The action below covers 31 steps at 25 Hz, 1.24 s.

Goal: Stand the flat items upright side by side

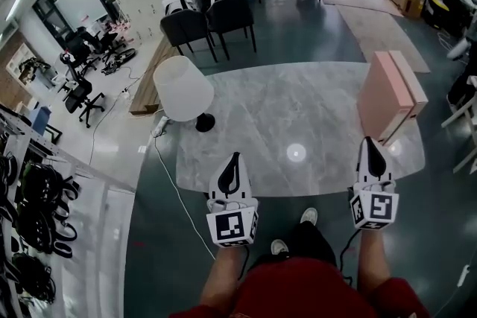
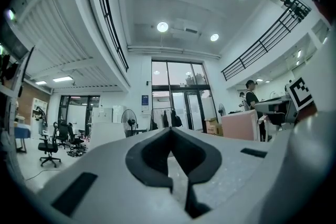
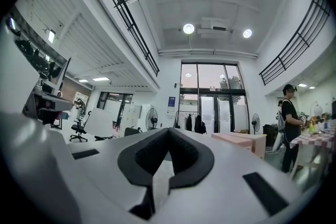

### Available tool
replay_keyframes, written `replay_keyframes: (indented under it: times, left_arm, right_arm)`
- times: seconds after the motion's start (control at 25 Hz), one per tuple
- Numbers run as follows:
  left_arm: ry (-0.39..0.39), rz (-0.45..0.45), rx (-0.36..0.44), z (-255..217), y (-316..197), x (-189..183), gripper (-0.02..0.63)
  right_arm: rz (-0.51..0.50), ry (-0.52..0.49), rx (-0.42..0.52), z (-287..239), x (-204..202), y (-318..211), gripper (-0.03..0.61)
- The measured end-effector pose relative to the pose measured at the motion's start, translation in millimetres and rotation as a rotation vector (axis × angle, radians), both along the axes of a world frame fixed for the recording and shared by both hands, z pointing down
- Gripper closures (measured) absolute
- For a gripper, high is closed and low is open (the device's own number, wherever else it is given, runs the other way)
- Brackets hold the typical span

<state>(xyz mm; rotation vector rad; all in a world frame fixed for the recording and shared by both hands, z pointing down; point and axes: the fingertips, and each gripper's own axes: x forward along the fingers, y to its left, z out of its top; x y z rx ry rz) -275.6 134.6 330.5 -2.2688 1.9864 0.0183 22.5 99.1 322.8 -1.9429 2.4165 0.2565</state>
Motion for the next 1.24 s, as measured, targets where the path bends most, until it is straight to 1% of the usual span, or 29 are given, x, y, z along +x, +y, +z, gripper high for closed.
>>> replay_keyframes:
  times: [0.48, 0.68, 1.24]
  left_arm:
    - [0.010, 0.014, 0.022, -3.9, -4.9, -1.7, 0.609]
    - [0.006, 0.036, 0.030, -5.1, -5.2, -1.4, 0.609]
    - [0.020, 0.032, 0.012, -0.7, -15.2, -7.1, 0.609]
  right_arm:
    - [0.006, 0.027, 0.004, 1.3, -2.4, -0.1, 0.580]
    - [0.007, 0.037, 0.004, 4.4, -6.8, 4.7, 0.580]
    - [0.010, 0.049, -0.011, 7.4, -14.3, -2.2, 0.580]
